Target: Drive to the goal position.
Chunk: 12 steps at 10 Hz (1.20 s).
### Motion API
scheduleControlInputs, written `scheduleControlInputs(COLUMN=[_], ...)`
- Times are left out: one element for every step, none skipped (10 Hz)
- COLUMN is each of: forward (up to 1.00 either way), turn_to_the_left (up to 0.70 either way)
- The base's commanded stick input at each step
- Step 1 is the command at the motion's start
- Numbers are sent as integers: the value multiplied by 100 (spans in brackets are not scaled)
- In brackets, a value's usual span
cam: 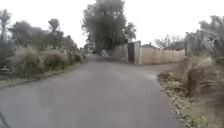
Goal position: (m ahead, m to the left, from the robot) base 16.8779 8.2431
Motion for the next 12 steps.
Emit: scheduleControlInputs(forward=[100, 100, 100, 100, 100, 100, 100, 100, 100, 100, 100, 100], turn_to_the_left=[0, 0, 0, 0, 0, 0, 0, 0, 0, 0, 0, 0])
